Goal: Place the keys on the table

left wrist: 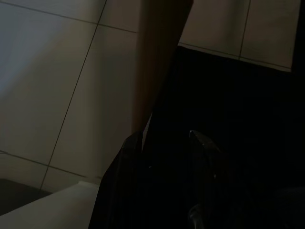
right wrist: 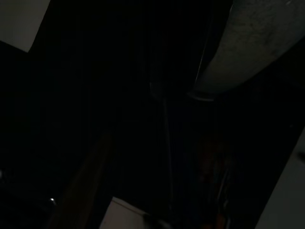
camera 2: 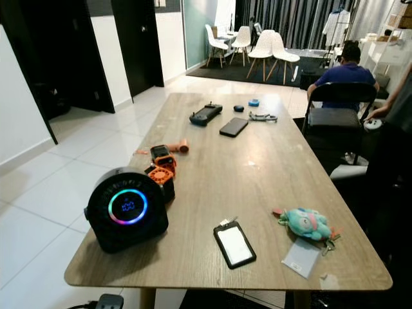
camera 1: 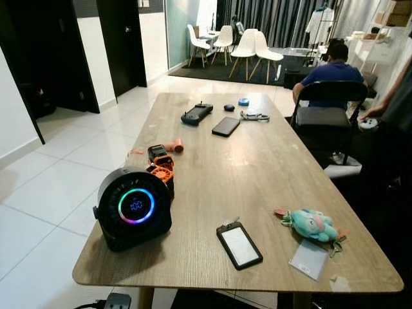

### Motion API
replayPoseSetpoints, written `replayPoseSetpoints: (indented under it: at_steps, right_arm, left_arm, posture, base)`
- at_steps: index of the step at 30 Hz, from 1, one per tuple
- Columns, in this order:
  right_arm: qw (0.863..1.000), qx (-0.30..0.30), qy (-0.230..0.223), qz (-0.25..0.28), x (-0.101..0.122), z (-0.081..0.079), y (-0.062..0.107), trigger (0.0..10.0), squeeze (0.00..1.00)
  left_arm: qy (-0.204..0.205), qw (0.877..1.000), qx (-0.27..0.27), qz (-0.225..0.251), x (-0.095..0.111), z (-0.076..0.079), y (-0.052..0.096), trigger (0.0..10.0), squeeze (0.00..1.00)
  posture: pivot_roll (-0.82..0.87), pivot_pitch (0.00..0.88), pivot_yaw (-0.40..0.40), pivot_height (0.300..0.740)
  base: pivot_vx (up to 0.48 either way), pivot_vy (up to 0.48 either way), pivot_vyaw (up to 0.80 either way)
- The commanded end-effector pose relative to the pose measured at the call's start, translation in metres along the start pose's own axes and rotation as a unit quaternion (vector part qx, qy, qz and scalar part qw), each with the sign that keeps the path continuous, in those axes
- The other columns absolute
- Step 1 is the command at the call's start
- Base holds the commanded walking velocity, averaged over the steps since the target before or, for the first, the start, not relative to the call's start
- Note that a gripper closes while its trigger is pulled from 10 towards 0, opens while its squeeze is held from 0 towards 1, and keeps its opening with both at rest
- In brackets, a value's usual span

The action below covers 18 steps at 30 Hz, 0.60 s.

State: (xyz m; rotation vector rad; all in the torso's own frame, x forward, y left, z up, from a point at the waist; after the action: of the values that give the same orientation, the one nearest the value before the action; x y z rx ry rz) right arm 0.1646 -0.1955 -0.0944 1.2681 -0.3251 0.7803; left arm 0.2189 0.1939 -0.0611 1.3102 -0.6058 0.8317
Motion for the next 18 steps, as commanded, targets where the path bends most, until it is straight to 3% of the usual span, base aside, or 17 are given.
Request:
replayPoseSetpoints:
  at_steps: [1,6,14,18]
  right_arm:
    - [1.000,0.003,-0.002,-0.007,-0.003,-0.002,0.001,10.0,0.00]
    - [1.000,0.003,-0.003,-0.009,-0.002,-0.002,0.000,10.0,0.00]
    - [1.000,0.008,-0.003,-0.030,-0.007,-0.004,0.001,10.0,0.00]
    - [0.999,0.005,-0.007,-0.036,-0.012,-0.004,0.003,10.0,0.00]
  left_arm:
    - [-0.002,1.000,0.001,-0.007,-0.005,-0.002,0.002,10.0,0.00]
    - [-0.009,1.000,-0.011,-0.003,-0.005,0.000,0.003,10.0,0.00]
    - [-0.051,0.997,-0.058,-0.010,-0.012,0.005,0.009,10.0,0.00]
    - [-0.026,0.999,-0.041,-0.019,-0.016,0.000,0.010,10.0,0.00]
  posture:
    - [0.02,0.082,0.032,0.740]
    - [0.02,0.083,0.033,0.740]
    - [0.02,0.087,0.032,0.740]
    - [0.02,0.089,0.031,0.740]
  base:
    - [0.000,0.000,0.00]
    - [0.000,0.000,0.00]
    - [0.000,0.000,0.00]
    - [0.000,0.000,0.00]
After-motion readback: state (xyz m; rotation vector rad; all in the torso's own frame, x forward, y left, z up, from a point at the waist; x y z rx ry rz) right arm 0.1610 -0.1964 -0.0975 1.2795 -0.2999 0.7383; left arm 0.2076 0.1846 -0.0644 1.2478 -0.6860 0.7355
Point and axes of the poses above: a point about 5 cm out from each wrist's last joint towards the gripper, its own y axis pointing back from the gripper into the wrist, its own x axis along the axis of the wrist's last joint, z = x × y, the point moved 1 cm from there along -y, pointing out of the wrist towards the gripper, and after that the axes turned 14 degrees about y, right-handed, at the moved point
